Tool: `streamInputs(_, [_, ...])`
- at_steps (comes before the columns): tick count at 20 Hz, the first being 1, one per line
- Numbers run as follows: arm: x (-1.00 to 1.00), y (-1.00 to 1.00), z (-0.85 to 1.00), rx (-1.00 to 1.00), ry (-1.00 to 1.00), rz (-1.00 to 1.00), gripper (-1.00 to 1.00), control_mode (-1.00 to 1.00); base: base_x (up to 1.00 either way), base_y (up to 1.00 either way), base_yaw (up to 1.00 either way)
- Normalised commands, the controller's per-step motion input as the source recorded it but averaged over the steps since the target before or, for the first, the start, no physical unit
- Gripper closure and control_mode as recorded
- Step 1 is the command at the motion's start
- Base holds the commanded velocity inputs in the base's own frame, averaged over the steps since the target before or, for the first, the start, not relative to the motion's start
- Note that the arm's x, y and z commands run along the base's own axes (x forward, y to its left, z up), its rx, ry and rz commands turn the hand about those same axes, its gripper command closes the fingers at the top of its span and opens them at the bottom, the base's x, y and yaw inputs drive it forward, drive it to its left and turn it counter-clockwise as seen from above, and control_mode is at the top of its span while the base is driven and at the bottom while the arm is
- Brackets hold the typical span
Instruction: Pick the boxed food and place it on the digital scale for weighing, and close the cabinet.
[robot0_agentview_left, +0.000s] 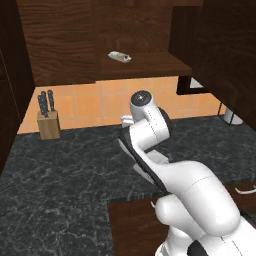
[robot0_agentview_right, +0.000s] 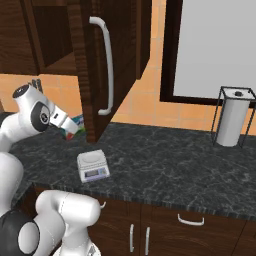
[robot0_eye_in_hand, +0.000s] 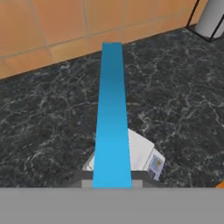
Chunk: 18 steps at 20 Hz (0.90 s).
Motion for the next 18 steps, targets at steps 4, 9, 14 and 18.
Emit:
streamInputs(4, [0.06,0.02,-0.38,-0.06,0.00,-0.13,1.00,-1.00,0.00,0.00,0.00])
streamInputs(9, [0.01,0.01,-0.15,-0.02,0.01,-0.23,1.00,-1.00,0.00,0.00,0.00])
streamInputs(14, [-0.21,-0.01,0.00,0.05,0.09,-0.20,1.00,-1.00,0.00,0.00,0.00])
streamInputs(18, [-0.14,0.00,-0.18,0.07,0.08,-0.13,1.00,-1.00,0.00,0.00,0.00])
